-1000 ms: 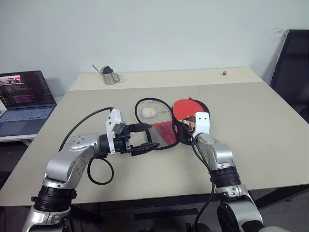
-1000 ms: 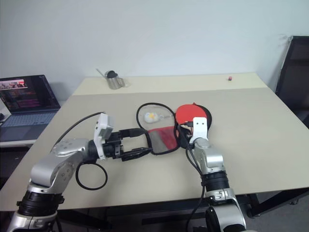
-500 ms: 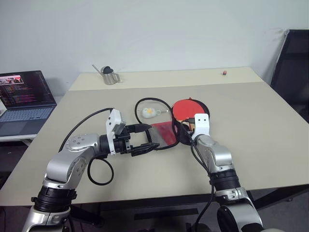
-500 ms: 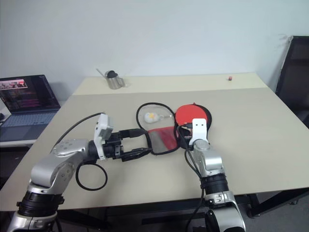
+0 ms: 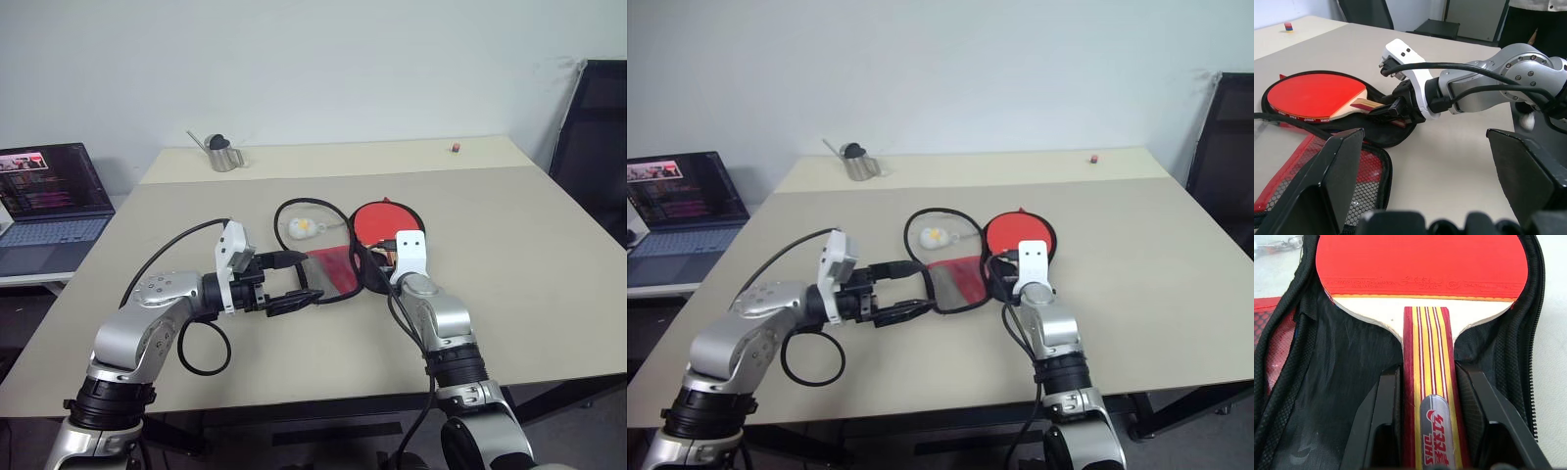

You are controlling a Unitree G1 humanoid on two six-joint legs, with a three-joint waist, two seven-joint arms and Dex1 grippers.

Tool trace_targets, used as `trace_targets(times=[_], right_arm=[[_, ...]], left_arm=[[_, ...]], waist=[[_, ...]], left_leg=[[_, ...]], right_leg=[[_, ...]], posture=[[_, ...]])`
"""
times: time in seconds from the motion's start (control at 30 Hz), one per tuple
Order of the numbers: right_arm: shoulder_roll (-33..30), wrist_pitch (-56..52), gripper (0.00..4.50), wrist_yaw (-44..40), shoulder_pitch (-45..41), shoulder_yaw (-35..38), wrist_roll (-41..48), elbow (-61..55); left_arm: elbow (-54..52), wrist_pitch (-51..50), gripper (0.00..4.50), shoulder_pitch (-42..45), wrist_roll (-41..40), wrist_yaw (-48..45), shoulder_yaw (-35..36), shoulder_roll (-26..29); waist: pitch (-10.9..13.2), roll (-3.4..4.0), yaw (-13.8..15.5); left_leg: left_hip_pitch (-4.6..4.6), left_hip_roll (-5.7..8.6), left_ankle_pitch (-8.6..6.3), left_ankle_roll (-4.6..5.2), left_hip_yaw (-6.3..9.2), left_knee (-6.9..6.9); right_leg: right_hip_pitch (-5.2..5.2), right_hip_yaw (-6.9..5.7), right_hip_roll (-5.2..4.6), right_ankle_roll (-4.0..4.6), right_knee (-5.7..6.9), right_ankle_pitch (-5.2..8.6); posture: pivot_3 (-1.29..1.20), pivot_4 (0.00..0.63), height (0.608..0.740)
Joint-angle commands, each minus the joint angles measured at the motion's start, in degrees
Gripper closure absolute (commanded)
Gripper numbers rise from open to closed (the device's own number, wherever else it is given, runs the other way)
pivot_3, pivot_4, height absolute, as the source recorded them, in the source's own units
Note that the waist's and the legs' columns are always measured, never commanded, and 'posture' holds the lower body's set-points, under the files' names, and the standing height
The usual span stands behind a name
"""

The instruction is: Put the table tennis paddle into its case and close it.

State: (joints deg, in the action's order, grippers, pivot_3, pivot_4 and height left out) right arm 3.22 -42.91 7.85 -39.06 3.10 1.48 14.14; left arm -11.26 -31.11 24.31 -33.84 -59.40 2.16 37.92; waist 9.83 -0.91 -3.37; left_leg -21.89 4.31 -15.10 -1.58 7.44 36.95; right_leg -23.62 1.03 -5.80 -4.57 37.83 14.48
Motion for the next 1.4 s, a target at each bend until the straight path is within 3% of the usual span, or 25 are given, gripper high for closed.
trace_targets(times=[0.03,0.27,0.53,0.73,0.83,1.13,1.4], right_arm=[[1.31,0.93,2.33,-0.86,-0.12,0.07,1.47,-3.63],[1.49,-3.15,0.01,-2.33,0.93,-2.09,1.68,-11.00],[-2.14,-12.22,0.01,-9.69,5.31,-3.66,6.02,-26.29],[-19.68,-10.31,0.01,-31.44,8.39,-5.83,14.73,-36.30],[-25.06,-6.13,0.01,-38.68,9.38,-3.70,18.27,-37.10],[-37.20,-9.38,0.01,-52.85,5.27,5.40,32.47,-35.61],[-45.22,-5.69,0.01,-58.24,6.28,4.07,31.84,-32.94]], left_arm=[[-1.62,0.69,0.12,0.21,-0.60,0.05,0.92,-0.01],[-1.58,1.01,0.12,0.15,-0.46,0.40,0.78,-0.47],[0.59,2.98,0.12,0.18,1.21,4.50,2.85,-1.74],[5.11,5.66,0.12,0.88,3.67,6.33,4.14,-1.23],[7.63,6.45,0.12,0.56,4.44,5.29,4.69,-0.14],[19.22,13.84,0.12,2.53,12.81,9.48,3.15,-0.64],[34.13,20.74,0.12,7.94,18.85,9.66,0.73,-3.43]], waist=[[0.00,0.00,-0.01],[0.00,0.00,0.03],[0.00,0.00,0.12],[0.00,-0.01,0.49],[0.01,-0.01,0.27],[0.03,-0.05,0.98],[0.07,-0.12,1.68]], left_leg=[[0.00,-0.01,0.00,0.00,0.00,0.00],[-0.01,0.00,0.00,0.00,0.01,0.00],[-0.01,-0.01,-0.01,0.01,0.02,0.00],[-0.01,0.02,-0.02,0.03,0.07,0.01],[-0.01,0.01,-0.03,0.03,0.09,-0.04],[-0.01,-0.01,-0.03,0.03,0.11,0.00],[-0.05,0.02,-0.03,0.02,0.13,0.01]], right_leg=[[0.00,0.00,0.01,0.00,0.00,0.00],[-0.01,0.00,0.01,0.00,0.00,0.00],[0.00,-0.01,0.01,0.00,-0.01,0.00],[0.10,-0.10,0.00,-0.02,-0.13,0.01],[0.14,-0.15,0.01,-0.02,-0.21,0.02],[0.17,-0.17,0.00,-0.02,-0.19,0.01],[0.22,-0.24,-0.06,-0.04,-0.30,0.01]], posture=[[0.00,0.150,0.740],[0.00,0.150,0.740],[0.00,0.150,0.740],[0.00,0.150,0.740],[0.00,0.150,0.740],[0.00,0.150,0.740],[0.00,0.150,0.740]])
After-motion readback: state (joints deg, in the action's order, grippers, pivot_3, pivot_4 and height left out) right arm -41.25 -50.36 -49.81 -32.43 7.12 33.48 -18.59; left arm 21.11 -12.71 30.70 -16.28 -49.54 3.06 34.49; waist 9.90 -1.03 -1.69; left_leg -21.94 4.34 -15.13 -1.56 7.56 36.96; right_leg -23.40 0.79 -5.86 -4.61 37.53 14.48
